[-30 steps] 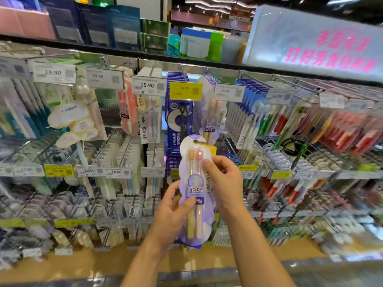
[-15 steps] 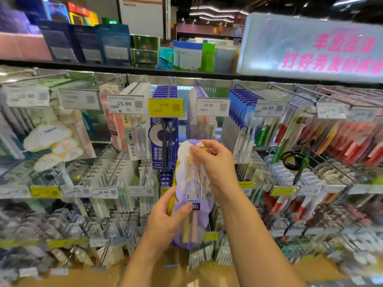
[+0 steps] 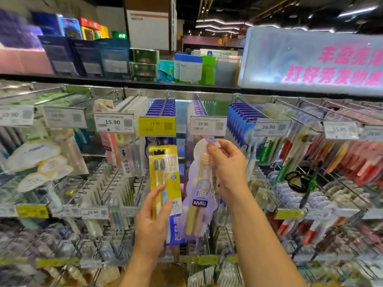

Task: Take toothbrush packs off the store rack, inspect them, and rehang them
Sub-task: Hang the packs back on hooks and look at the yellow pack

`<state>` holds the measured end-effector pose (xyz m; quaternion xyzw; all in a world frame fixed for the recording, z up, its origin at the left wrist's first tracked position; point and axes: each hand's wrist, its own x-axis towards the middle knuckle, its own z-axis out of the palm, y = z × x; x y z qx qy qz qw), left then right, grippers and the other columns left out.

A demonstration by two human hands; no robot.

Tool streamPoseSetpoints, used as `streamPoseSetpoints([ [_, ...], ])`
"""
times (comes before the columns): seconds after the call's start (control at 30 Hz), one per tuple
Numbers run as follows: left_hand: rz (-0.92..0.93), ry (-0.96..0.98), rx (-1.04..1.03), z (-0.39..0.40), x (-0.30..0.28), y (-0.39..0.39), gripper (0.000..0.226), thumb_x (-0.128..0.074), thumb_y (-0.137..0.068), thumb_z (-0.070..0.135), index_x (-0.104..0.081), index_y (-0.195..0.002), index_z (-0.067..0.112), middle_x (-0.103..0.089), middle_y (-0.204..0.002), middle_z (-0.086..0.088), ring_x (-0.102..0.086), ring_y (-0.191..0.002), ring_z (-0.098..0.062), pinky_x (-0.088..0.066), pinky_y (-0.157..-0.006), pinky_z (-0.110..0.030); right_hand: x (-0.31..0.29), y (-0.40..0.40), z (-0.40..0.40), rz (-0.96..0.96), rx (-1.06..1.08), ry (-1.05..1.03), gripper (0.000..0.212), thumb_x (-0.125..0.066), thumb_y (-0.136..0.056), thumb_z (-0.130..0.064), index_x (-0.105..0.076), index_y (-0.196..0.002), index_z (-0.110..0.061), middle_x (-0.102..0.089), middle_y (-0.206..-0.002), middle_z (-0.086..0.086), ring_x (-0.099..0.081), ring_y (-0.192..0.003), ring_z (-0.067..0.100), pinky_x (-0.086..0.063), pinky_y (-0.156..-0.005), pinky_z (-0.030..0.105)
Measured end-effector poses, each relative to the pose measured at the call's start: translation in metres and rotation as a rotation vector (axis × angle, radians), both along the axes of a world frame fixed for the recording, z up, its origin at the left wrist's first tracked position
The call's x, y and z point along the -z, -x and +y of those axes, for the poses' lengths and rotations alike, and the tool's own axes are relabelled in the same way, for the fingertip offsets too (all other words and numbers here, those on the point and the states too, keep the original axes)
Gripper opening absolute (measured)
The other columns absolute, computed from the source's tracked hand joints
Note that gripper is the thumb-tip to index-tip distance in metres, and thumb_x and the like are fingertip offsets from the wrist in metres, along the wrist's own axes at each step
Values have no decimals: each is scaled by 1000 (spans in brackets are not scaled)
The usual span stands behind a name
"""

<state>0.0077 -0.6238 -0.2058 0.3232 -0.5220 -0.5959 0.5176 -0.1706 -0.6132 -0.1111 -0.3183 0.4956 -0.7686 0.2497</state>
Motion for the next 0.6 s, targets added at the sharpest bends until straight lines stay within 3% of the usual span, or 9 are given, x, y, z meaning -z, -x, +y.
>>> streamPoseSetpoints([
  [0.07,14,-45,-15,-4,-1,-2,31,-62,-97,19,-69,-112,45,-76,-111,8,-77,-91,-24,-62,-71,-42,-1,5,-3,15,-9,19,11,-71,-93,-6,-69,-97,-16,-68,-77,0,-61,-72,14,-53,-67,29],
  [0.13,26,-53,-28,-8,-2,-2,34,-61,-97,19,-69,-107,50,-75,-113,2,-78,-87,-26,-62,-64,-39,-4,8,-7,35,-6,55,16,-70,-93,-2,-71,-93,-18,-73,-76,-7,-64,-71,7,-54,-68,23],
  [0.23,21,-46,2,-13,-2,-1,37,-61,-98,17,-69,-107,52,-75,-113,2,-77,-87,-26,-63,-63,-39,-7,11,-12,105,0,91,22,-68,-93,0,-72,-93,-21,-77,-79,-10,-67,-74,3,-55,-70,20],
  [0.33,15,-53,29,-18,0,0,39,-61,-97,14,-70,-109,49,-73,-118,2,-76,-93,-31,-63,-67,-44,-9,14,-16,139,5,103,17,-71,-93,-6,-73,-97,-23,-79,-89,-7,-72,-86,6,-60,-79,24],
  [0.5,-9,-20,93,-21,-5,6,34,-63,-91,17,-67,-117,38,-76,-106,12,-77,-83,-18,-62,-70,-45,-12,18,-25,122,23,139,14,-68,-94,-7,-72,-100,-18,-80,-96,-2,-75,-90,10,-60,-74,26],
  [0.6,0,-22,127,-23,-6,10,40,-65,-81,26,-65,-119,36,-76,-106,11,-77,-86,-18,-63,-70,-46,-14,22,-29,149,16,110,15,-69,-93,-10,-73,-102,-20,-80,-100,-2,-75,-95,13,-62,-79,33],
])
